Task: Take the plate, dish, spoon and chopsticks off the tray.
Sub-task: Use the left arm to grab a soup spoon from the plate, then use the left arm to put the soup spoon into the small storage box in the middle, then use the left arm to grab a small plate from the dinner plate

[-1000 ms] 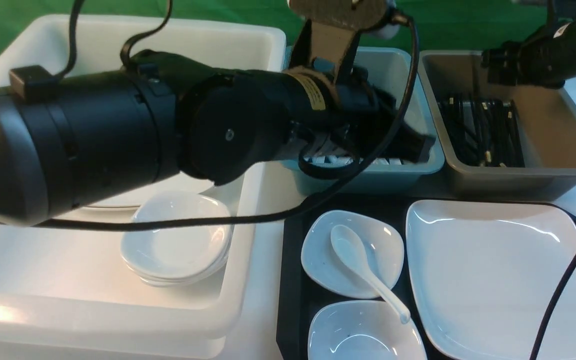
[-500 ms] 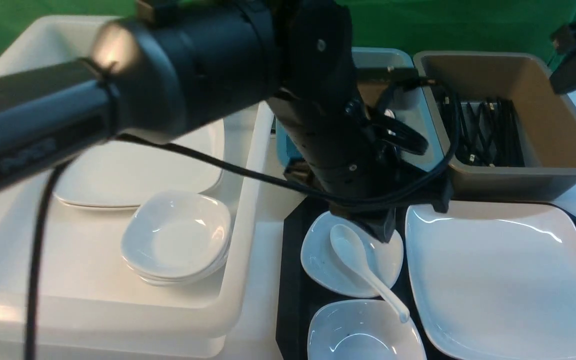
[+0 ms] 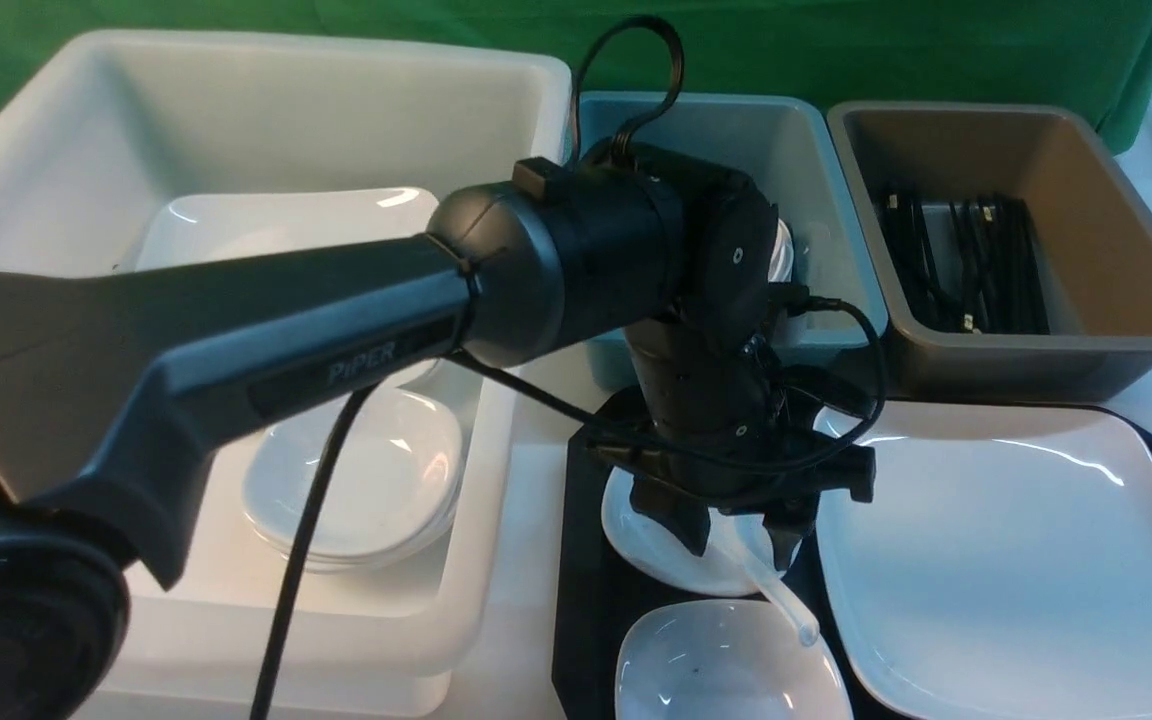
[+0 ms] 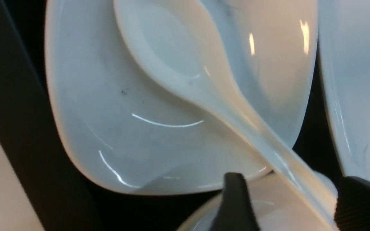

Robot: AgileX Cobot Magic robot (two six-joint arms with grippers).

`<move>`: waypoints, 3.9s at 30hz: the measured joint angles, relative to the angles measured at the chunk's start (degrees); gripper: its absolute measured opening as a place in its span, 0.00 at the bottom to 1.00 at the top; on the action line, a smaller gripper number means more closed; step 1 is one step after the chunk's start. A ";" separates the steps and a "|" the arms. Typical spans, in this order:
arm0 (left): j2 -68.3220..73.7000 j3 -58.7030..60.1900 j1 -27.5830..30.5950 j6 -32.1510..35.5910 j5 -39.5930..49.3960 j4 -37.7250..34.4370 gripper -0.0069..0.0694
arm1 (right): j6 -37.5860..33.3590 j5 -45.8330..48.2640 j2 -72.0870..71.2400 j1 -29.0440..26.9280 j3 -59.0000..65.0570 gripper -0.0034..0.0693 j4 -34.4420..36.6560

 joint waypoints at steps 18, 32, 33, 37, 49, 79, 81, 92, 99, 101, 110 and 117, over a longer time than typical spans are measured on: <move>6.35 -0.02 2.36 -5.46 -6.01 -1.33 0.59 | -2.05 2.03 -8.90 0.00 3.88 0.15 8.46; 2.79 -0.02 2.54 -0.86 -5.53 4.77 0.31 | -2.96 1.97 -9.12 0.00 3.88 0.17 8.71; 1.89 -0.02 2.54 -0.37 -5.25 4.64 0.31 | -3.02 1.97 -9.12 0.00 3.88 0.17 8.71; -1.87 -0.02 2.54 2.39 -5.96 3.10 0.31 | -4.63 1.70 -9.12 0.00 3.88 0.17 8.75; -7.44 -1.92 6.89 7.71 -37.52 5.03 0.31 | -16.98 -6.44 -9.12 0.00 3.88 0.17 13.33; 1.73 -18.34 17.13 14.73 -2.19 1.35 0.48 | -32.58 -15.45 -9.07 0.00 12.38 0.17 23.03; 0.09 -18.60 15.93 18.03 3.74 1.41 0.33 | -32.58 -15.45 -9.07 0.00 12.38 0.17 23.03; -6.94 -1.90 0.74 23.23 10.33 2.55 0.09 | -31.77 -13.64 -9.07 0.00 12.38 0.17 23.20; -6.33 5.49 -3.50 19.58 8.97 5.07 0.18 | -32.00 -8.11 -9.07 0.00 12.38 0.17 23.20; -6.33 6.23 -3.63 18.33 7.90 6.34 0.25 | -32.70 -4.22 -9.07 0.00 12.38 0.17 23.15; -2.38 6.37 -3.63 17.70 6.06 10.16 0.74 | -17.55 5.06 -9.12 0.05 12.46 0.08 10.80; 0.35 6.37 -3.63 17.75 4.55 10.16 0.82 | -14.15 5.06 -9.12 0.05 12.46 0.08 6.76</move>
